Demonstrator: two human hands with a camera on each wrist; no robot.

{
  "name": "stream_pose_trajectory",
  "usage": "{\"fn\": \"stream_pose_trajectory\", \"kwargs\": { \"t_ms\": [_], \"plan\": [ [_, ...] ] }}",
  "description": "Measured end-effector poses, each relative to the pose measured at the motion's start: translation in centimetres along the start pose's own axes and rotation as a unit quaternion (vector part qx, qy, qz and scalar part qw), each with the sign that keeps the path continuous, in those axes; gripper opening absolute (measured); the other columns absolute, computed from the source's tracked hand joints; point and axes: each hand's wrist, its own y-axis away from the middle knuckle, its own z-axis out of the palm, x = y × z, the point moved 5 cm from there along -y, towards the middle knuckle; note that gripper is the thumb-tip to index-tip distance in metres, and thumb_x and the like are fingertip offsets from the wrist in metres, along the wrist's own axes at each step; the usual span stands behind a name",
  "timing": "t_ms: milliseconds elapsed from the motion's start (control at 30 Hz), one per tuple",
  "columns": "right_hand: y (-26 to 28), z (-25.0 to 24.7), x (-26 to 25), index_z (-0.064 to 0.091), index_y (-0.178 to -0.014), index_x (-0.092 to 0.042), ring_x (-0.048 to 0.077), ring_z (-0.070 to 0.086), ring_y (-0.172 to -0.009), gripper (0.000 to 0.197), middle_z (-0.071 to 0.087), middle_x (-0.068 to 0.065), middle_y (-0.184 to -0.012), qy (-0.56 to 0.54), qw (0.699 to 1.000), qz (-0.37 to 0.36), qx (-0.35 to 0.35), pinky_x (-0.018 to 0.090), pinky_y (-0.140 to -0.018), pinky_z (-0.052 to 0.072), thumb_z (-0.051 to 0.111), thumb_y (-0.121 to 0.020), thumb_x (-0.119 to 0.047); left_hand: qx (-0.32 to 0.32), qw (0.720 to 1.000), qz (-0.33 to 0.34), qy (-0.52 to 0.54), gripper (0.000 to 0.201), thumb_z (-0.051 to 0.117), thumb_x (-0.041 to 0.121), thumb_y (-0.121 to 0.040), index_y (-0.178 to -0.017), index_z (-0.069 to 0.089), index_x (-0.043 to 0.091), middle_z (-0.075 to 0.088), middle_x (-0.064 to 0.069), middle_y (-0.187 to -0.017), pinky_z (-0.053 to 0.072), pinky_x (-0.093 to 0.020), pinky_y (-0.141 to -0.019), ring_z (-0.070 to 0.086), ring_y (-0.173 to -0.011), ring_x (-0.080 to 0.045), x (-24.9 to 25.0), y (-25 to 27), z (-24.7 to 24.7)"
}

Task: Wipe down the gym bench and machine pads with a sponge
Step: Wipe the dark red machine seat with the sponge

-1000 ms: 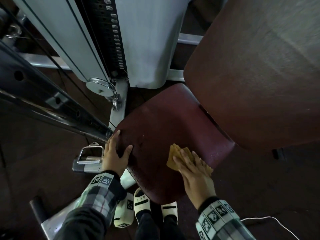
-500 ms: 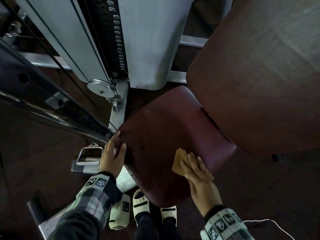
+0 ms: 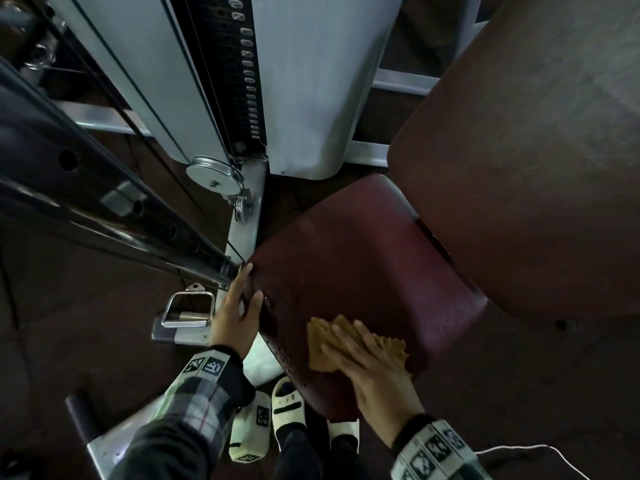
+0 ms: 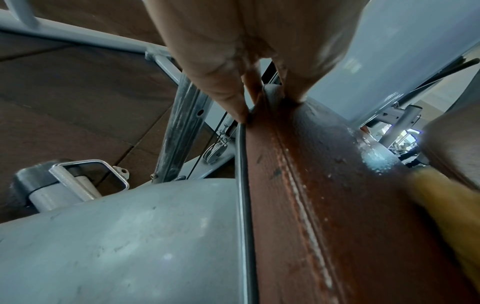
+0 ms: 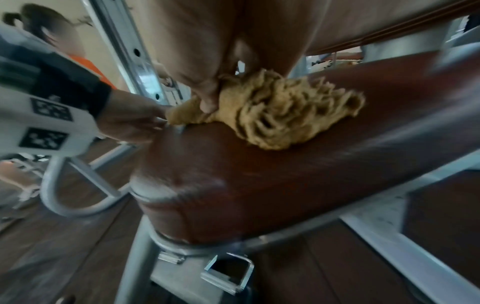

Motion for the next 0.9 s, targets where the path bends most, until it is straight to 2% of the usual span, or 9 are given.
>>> {"fn": "stream_pose_trajectory", "kwargs": {
  "t_ms": [100, 200, 267, 367, 500, 600, 700, 833, 900],
  "plan": [
    [0.5, -1.1, 2.8, 0.03, -0.14, -0.044, 0.016, 0.024, -0.14, 0.094, 0.021, -0.017, -0.153, -0.034, 0.997, 0.072, 0.01, 0.036, -0.1, 0.045, 0.069, -0.07, 0.005, 0.002, 1.0, -0.007, -0.005, 0.053, 0.057, 0.023, -0.095, -0.139, 0.038, 0.047, 0.055, 0.004, -0.137, 0.041, -0.041, -0.107, 0.05, -0.127, -0.019, 0.0, 0.0, 0.1],
    [-2.3, -2.1, 3.6, 0.033, -0.139, -0.04, 0.021, 0.027, -0.139, 0.079, 0.019, -0.016, -0.153, -0.02, 0.994, 0.098, 0.052, 0.037, -0.104, 0.032, 0.065, -0.078, 0.001, 0.007, 1.0, -0.005, 0.003, 0.052, 0.055, 0.042, -0.088, -0.134, 0.035, 0.056, 0.057, 0.005, -0.133, 0.042, -0.04, -0.105, 0.052, -0.124, -0.018, -0.1, 0.2, 0.1],
    [-4.7, -2.2, 2.9, 0.039, -0.137, -0.036, 0.025, 0.029, -0.138, 0.068, 0.02, -0.015, -0.151, -0.028, 0.993, 0.094, 0.06, 0.039, -0.104, 0.03, 0.057, -0.082, -0.001, 0.006, 1.0, -0.01, 0.007, 0.054, 0.049, 0.053, -0.08, -0.132, 0.034, 0.06, 0.057, 0.01, -0.125, 0.044, -0.04, -0.103, 0.054, -0.12, -0.017, -0.1, 0.2, 0.1],
    [-6.7, -1.9, 0.5, 0.048, -0.132, -0.032, 0.028, 0.036, -0.135, 0.06, 0.036, -0.01, -0.147, -0.015, 0.996, 0.069, 0.053, 0.04, -0.104, 0.032, 0.046, -0.079, -0.005, 0.01, 1.0, -0.013, -0.013, 0.054, 0.049, 0.049, -0.08, -0.131, 0.034, 0.06, 0.057, 0.012, -0.114, 0.047, -0.039, -0.098, 0.059, -0.114, -0.022, 0.2, 0.3, -0.1],
    [-4.5, -0.5, -1.7, 0.043, -0.133, -0.038, 0.019, 0.034, -0.136, 0.063, 0.037, -0.015, -0.146, 0.008, 1.0, 0.018, 0.016, 0.036, -0.11, 0.029, 0.037, -0.074, -0.014, 0.011, 1.0, -0.008, -0.027, 0.053, 0.056, 0.04, -0.089, -0.137, 0.038, 0.052, 0.064, 0.0, -0.122, 0.048, -0.039, -0.095, 0.06, -0.113, -0.027, 0.3, 0.3, -0.3],
    [-1.3, -0.3, -0.8, 0.04, -0.134, -0.041, 0.014, 0.027, -0.138, 0.07, 0.031, -0.017, -0.148, 0.011, 1.0, -0.018, 0.003, 0.037, -0.107, 0.032, 0.05, -0.073, -0.01, 0.012, 0.999, -0.013, -0.048, 0.054, 0.058, 0.029, -0.094, -0.14, 0.038, 0.049, 0.064, -0.003, -0.124, 0.048, -0.041, -0.095, 0.06, -0.113, -0.028, 0.3, 0.1, -0.3],
    [0.1, -1.1, 1.9, 0.038, -0.137, -0.041, 0.013, 0.025, -0.139, 0.091, 0.025, -0.018, -0.151, -0.016, 1.0, 0.027, -0.001, 0.028, -0.101, 0.04, 0.072, -0.065, 0.003, 0.011, 0.999, -0.014, -0.041, 0.054, 0.058, 0.031, -0.094, -0.138, 0.037, 0.054, 0.062, 0.006, -0.122, 0.048, -0.042, -0.097, 0.059, -0.115, -0.026, -0.1, 0.0, -0.2],
    [-2.8, -2.5, 4.1, 0.036, -0.138, -0.041, 0.017, 0.026, -0.139, 0.08, 0.02, -0.018, -0.152, -0.017, 0.995, 0.088, 0.037, 0.034, -0.103, 0.027, 0.066, -0.076, 0.001, 0.011, 1.0, -0.002, -0.003, 0.055, 0.056, 0.042, -0.086, -0.131, 0.036, 0.064, 0.062, 0.011, -0.119, 0.049, -0.045, -0.098, 0.061, -0.111, -0.016, -0.5, 0.0, -0.1],
    [-5.5, -2.9, 3.6, 0.046, -0.134, -0.033, 0.027, 0.037, -0.134, 0.068, 0.032, -0.009, -0.149, 0.011, 0.995, 0.086, 0.049, 0.04, -0.1, 0.033, 0.063, -0.077, 0.0, 0.012, 1.0, -0.004, 0.013, 0.055, 0.055, 0.049, -0.081, -0.13, 0.036, 0.067, 0.064, 0.008, -0.12, 0.05, -0.047, -0.098, 0.061, -0.111, -0.016, -0.6, 0.1, 0.0]
  ]
}}
